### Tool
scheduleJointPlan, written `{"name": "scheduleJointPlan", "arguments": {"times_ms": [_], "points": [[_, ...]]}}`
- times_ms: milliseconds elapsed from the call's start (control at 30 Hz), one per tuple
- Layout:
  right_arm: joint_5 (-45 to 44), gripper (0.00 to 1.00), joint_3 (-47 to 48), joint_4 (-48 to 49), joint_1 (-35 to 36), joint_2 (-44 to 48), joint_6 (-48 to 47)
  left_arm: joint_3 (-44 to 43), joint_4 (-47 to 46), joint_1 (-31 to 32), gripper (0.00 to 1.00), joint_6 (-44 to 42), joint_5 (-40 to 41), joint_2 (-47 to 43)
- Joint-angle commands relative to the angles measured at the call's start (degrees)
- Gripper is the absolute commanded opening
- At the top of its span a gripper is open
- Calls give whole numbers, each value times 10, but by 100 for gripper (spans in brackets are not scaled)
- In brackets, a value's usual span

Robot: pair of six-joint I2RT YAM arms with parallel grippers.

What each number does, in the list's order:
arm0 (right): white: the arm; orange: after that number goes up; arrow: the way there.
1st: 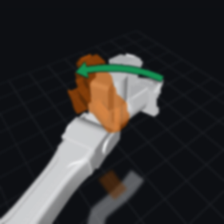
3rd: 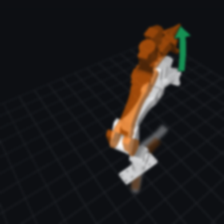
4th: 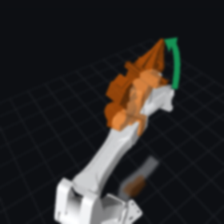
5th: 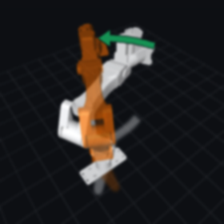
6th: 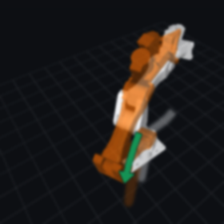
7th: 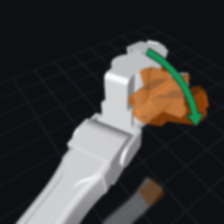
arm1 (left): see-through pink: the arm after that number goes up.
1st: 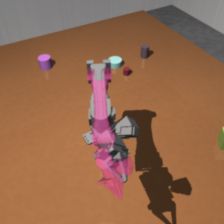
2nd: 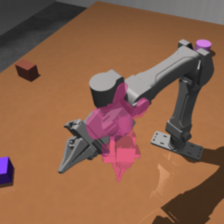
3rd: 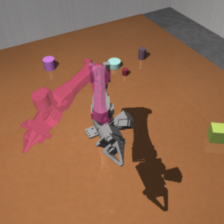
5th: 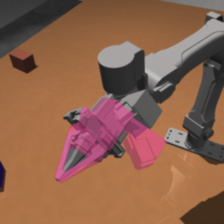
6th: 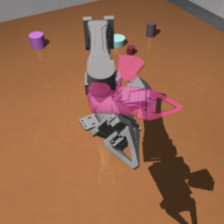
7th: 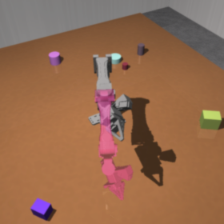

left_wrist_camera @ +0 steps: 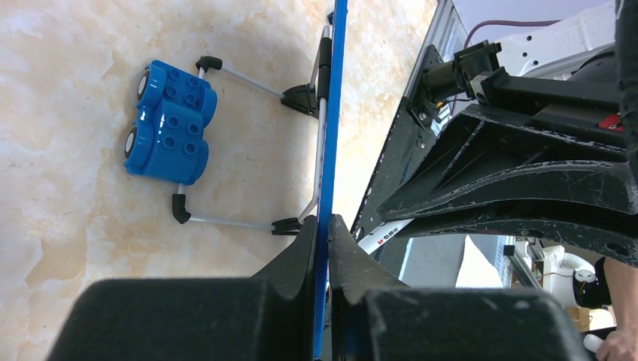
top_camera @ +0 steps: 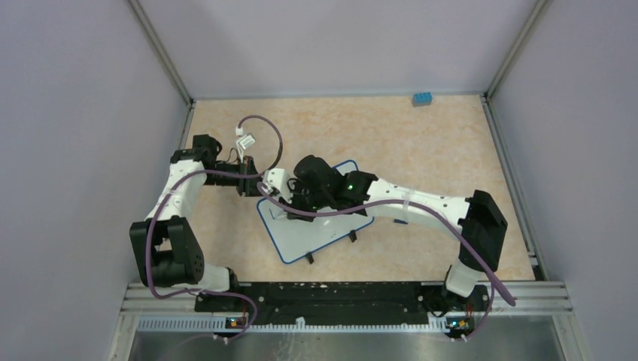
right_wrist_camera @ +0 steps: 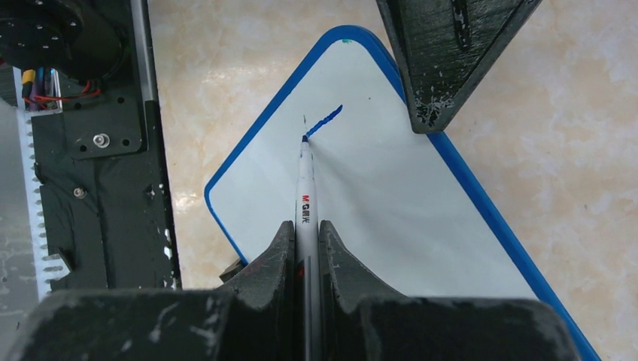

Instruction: Write a sentence on the whiteboard

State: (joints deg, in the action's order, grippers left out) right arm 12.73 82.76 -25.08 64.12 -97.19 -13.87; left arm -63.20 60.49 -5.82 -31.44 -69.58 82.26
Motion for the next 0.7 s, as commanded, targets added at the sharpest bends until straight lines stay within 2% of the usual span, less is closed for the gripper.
{"name": "scheduleJointPlan", "arguments": {"times_ms": [0,667], "points": [[8,0,-2,10,7,17,-2,5,-1,3,0,-4,-4,-8],[9,0,32,17,-8,23,17,8,-3,3,0,-2,-3,-13]]}}
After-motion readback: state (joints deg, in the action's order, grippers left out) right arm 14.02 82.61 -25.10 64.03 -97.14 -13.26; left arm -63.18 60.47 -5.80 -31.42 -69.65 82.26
